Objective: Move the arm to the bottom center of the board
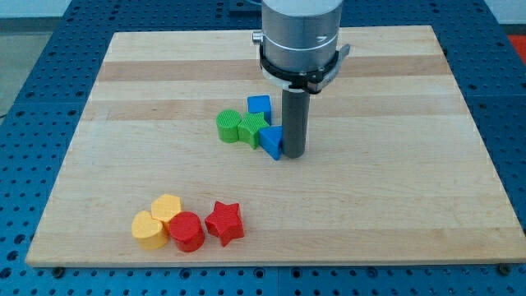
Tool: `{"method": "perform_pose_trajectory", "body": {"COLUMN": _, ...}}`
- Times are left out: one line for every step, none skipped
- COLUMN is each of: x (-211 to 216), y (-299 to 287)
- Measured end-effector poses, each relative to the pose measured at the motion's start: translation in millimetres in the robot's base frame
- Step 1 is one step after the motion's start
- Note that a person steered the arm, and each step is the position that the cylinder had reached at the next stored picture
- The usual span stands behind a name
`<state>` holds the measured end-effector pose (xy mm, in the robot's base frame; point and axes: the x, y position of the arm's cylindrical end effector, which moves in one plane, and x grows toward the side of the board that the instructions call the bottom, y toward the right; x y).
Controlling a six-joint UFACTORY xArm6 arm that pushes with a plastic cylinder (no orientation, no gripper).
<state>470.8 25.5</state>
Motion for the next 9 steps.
{"method": "perform_pose_trajectory", "body": {"x": 0, "y": 0}}
{"method": "perform_pose_trajectory", "body": {"x": 2, "y": 1}}
{"method": "perform_pose_trajectory", "body": {"x": 2, "y": 1}}
{"method": "perform_pose_trajectory", "body": {"x": 5, "y": 1}}
{"method": "perform_pose_trajectory", "body": {"x": 27, "y": 2}}
{"method": "perform_pose_trajectory", "body": {"x": 67, "y": 3}}
{"method": "perform_pose_trajectory", "body": {"x": 101, "y": 2}}
{"method": "perform_pose_trajectory", "body": {"x": 130, "y": -12}}
{"method": "perform_pose_trajectory", "body": {"x": 131, "y": -18}}
